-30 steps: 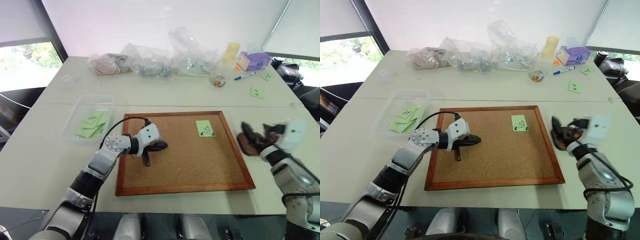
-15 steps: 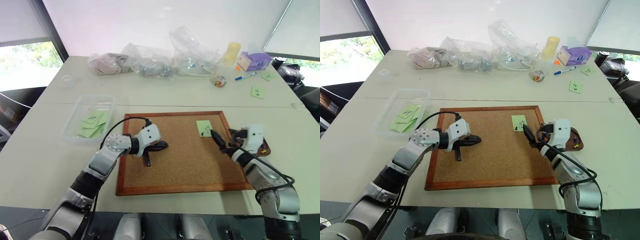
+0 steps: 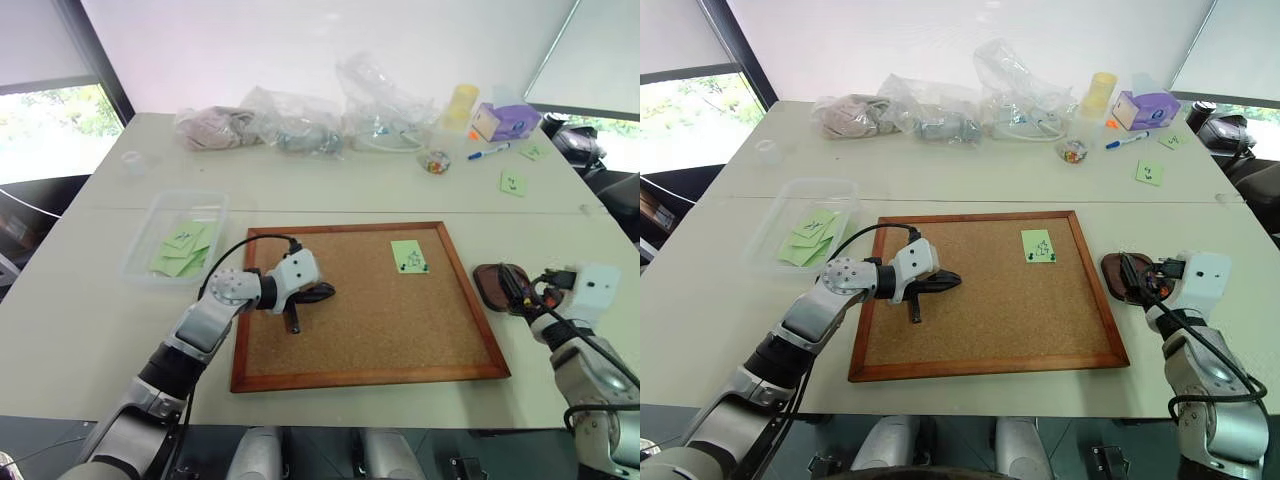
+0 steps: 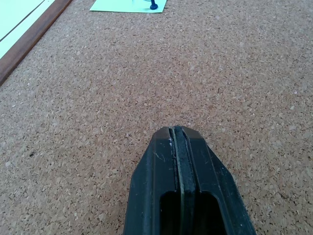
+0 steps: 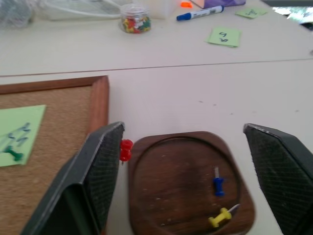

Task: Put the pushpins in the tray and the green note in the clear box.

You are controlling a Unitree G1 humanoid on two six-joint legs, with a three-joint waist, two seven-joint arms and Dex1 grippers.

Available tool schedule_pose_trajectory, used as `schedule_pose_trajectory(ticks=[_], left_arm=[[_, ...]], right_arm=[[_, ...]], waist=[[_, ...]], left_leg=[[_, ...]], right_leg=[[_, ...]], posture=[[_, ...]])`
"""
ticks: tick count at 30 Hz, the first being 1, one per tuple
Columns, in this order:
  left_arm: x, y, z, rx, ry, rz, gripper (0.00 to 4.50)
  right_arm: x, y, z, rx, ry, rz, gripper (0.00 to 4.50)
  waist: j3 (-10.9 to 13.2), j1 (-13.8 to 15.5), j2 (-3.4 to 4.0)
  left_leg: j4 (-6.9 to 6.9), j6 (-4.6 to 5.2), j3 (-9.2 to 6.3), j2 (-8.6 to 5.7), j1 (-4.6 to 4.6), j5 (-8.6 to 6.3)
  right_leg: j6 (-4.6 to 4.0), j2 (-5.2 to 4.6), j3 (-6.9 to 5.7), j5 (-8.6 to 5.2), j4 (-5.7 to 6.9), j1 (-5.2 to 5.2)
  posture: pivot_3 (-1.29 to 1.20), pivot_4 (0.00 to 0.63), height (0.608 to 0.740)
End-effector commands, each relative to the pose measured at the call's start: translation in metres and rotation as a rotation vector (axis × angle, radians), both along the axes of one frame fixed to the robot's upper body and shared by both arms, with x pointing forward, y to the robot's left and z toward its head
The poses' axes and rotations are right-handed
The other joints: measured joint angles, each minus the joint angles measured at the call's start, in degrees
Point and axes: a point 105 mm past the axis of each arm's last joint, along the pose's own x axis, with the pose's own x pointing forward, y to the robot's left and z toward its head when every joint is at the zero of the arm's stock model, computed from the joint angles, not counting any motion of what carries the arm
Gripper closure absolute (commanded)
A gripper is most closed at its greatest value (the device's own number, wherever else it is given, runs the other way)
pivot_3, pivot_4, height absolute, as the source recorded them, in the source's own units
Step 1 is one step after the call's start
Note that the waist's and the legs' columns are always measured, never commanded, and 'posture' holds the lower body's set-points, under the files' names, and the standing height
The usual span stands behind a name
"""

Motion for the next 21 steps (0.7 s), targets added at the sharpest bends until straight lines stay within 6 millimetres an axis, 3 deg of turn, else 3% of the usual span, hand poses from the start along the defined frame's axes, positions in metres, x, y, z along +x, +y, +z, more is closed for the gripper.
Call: schedule_pose_trajectory(ticks=[1,7,15,21], left_arm=[[-0.002,0.004,-0.017,0.053,0.046,0.013,4.5],[-0.001,0.003,-0.017,0.053,0.045,0.011,4.5],[-0.002,0.002,-0.017,0.048,0.043,0.017,4.5],[-0.002,0.003,-0.016,0.047,0.043,0.023,4.5]], right_arm=[[0.002,-0.006,-0.005,-0.104,0.068,-0.041,0.55],[0.012,-0.005,-0.021,-0.124,0.177,-0.032,0.55],[0.016,-0.005,-0.022,0.005,0.166,-0.06,0.55],[0.017,-0.006,0.02,-0.09,-0.035,-0.042,0.55]], waist=[[0.0,0.03,0.0],[0.0,0.08,-0.01],[0.01,0.16,-0.01],[0.01,0.14,-0.01]], left_leg=[[0.0,0.0,0.01,-0.01,-0.01,0.0],[0.0,0.0,0.01,-0.01,-0.02,0.0],[0.0,0.0,0.0,-0.02,-0.03,0.0],[0.0,0.0,0.0,-0.03,-0.03,0.0]], right_leg=[[0.0,0.0,0.0,0.0,-0.01,0.0],[0.0,-0.01,0.0,0.0,-0.02,-0.01],[0.01,0.01,-0.01,0.01,-0.02,0.0],[0.03,0.01,0.0,0.01,-0.02,0.0]], posture=[[0.0,0.15,0.737],[0.0,0.15,0.737],[0.0,0.15,0.737],[0.0,0.15,0.737]])
